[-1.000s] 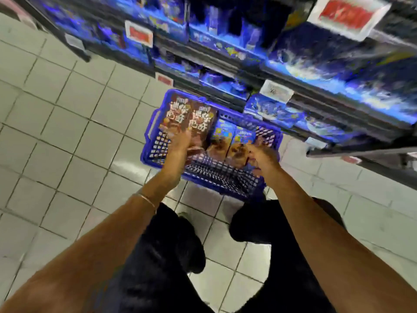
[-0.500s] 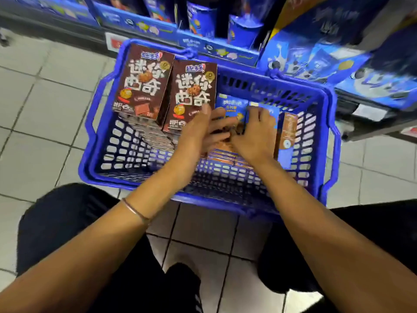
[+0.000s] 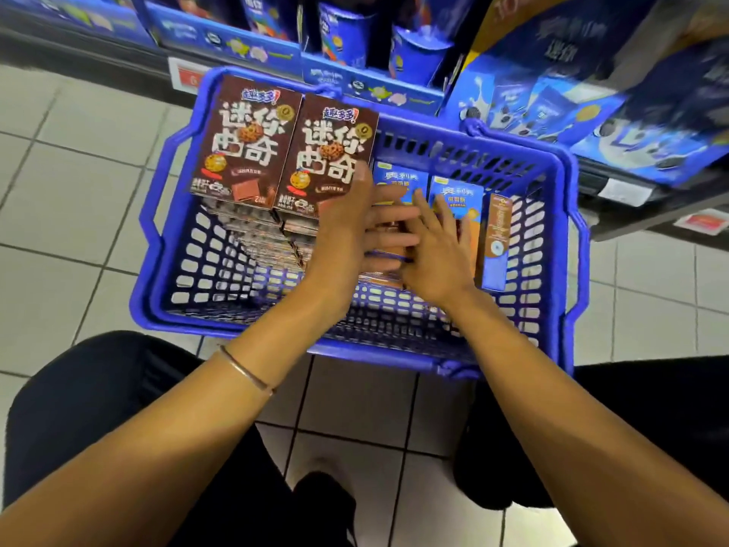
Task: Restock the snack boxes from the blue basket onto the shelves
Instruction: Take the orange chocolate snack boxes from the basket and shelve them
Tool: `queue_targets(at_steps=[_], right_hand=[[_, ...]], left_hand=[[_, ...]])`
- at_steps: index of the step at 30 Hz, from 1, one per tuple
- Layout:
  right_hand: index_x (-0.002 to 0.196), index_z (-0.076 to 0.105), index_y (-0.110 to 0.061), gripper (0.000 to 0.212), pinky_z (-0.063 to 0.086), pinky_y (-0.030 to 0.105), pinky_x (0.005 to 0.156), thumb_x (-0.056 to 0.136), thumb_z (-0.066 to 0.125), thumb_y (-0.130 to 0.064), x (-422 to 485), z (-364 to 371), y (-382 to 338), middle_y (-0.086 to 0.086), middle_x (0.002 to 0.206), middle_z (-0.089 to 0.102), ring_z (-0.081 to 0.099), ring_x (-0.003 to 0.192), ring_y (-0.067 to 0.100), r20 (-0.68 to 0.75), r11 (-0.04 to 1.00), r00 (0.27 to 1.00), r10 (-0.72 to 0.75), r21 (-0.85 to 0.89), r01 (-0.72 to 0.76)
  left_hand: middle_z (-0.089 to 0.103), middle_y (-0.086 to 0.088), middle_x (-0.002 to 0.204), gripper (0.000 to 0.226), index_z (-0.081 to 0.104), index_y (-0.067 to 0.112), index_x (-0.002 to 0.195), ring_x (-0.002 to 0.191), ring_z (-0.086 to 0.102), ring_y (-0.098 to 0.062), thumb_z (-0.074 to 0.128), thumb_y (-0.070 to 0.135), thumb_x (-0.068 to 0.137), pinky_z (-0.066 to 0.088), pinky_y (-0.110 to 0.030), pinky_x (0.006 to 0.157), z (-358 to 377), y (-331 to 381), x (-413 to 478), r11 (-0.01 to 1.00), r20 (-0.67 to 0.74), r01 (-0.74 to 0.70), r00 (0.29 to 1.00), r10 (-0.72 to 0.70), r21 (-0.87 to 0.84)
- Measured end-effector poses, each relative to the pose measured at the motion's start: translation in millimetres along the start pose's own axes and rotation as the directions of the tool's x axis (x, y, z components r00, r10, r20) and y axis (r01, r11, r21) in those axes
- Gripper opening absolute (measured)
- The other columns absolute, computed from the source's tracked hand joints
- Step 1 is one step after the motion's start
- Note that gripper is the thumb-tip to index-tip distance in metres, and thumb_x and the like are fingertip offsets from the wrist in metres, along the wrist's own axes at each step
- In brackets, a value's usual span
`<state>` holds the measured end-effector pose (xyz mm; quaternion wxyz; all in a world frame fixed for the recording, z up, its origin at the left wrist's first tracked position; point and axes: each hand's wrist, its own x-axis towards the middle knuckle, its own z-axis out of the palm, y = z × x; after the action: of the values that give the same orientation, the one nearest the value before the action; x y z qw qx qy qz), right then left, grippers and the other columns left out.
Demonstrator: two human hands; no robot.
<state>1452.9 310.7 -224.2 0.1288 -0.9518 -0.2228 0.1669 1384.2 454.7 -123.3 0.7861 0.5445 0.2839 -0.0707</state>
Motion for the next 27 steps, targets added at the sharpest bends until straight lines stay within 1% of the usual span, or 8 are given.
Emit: queue_targets(at_steps=[5,11,15,17,20,22,24,27], right_hand=[[0.152,0.045,-0.014,0.056,0.026,0.046,0.123,0.099,0.063,-0.023,-11.6,-20.2,4.9,0.007,0.164,0.033,0.029,0.152,0.025,-0.123,0.939,0.978,-0.166,0.284,0.195],[0.146,0.052,-0.007,0.046,0.034,0.042,0.119,0.102,0.061,-0.018,-27.7,-37.8,1.5,0.008,0.152,0.051,0.042,0.145,0.02,-0.293,0.843,0.955,-0.046,0.502,0.195],[0.144,0.054,-0.008,0.044,0.037,0.038,0.118,0.101,0.061,-0.017,-44.1,-47.0,-3.3,0.007,0.149,0.054,0.046,0.142,0.017,-0.437,0.787,0.897,0.067,0.576,0.222],[0.143,0.055,-0.007,0.044,0.037,0.038,0.118,0.1,0.062,-0.015,-50.2,-51.7,-12.6,0.008,0.149,0.054,0.046,0.142,0.017,-0.509,0.764,0.855,0.102,0.59,0.26],[0.141,0.055,0.001,0.046,0.036,0.045,0.119,0.098,0.065,-0.011,-55.4,-60.7,-29.7,0.015,0.15,0.052,0.043,0.145,0.024,-0.596,0.75,0.802,0.021,0.54,0.382],[0.138,0.055,0.006,0.048,0.036,0.049,0.118,0.094,0.069,-0.005,-57.0,-64.4,-41.2,0.019,0.151,0.049,0.042,0.146,0.028,-0.615,0.73,0.785,-0.078,0.501,0.465],[0.136,0.058,0.006,0.048,0.037,0.053,0.116,0.09,0.072,0.0,-57.0,-65.6,-50.2,0.022,0.153,0.045,0.04,0.147,0.029,-0.577,0.693,0.797,-0.177,0.502,0.517],[0.141,0.052,0.003,0.056,0.037,0.056,0.116,0.091,0.074,-0.009,-56.8,-67.3,-58.2,0.019,0.163,0.03,0.031,0.151,0.031,-0.547,0.625,0.803,-0.238,0.547,0.557]], left_hand=[[0.08,-0.01,0.11,0.057,0.069,0.013,0.122,0.091,0.08,-0.024,0.027,0.05,0.113,0.059,-0.027,0.057,2.7,-8.2,4.8,0.985,-0.007,-0.155,0.988,0.154,-0.075],[0.079,-0.006,0.103,0.044,0.069,0.014,0.116,0.093,0.078,-0.019,0.034,0.04,0.114,0.061,-0.03,0.062,0.5,-0.3,8.3,0.942,-0.065,-0.334,0.941,0.332,-0.019],[0.072,-0.004,0.12,0.029,0.067,0.014,0.119,0.11,0.073,-0.012,0.045,0.032,0.113,0.064,-0.033,0.079,-4.4,5.3,10.6,0.912,-0.086,-0.405,0.908,0.41,0.072],[0.069,0.002,0.122,0.021,0.065,0.021,0.111,0.113,0.07,-0.01,0.048,0.033,0.113,0.064,-0.033,0.084,-3.7,8.9,11.6,0.921,-0.084,-0.386,0.917,0.389,0.054],[0.071,0.004,0.109,0.021,0.061,0.025,0.103,0.101,0.071,-0.01,0.046,0.037,0.114,0.061,-0.036,0.081,1.1,16.5,11.6,0.964,-0.056,-0.258,0.966,0.254,-0.068],[0.074,-0.003,0.106,0.036,0.067,0.018,0.109,0.092,0.074,-0.017,0.041,0.042,0.114,0.061,-0.034,0.076,0.5,24.7,12.8,0.97,0.076,-0.152,0.983,0.169,-0.189],[0.071,-0.013,0.116,0.05,0.067,0.006,0.124,0.096,0.072,-0.025,0.039,0.046,0.113,0.06,-0.037,0.085,-5.7,31.2,14.3,0.957,0.22,-0.037,0.97,0.104,-0.288],[0.073,-0.013,0.114,0.045,0.065,0.004,0.132,0.098,0.073,-0.028,0.05,0.041,0.109,0.058,-0.043,0.093,-16.4,34.6,16.9,0.949,0.281,0.061,0.959,0.03,-0.308]])
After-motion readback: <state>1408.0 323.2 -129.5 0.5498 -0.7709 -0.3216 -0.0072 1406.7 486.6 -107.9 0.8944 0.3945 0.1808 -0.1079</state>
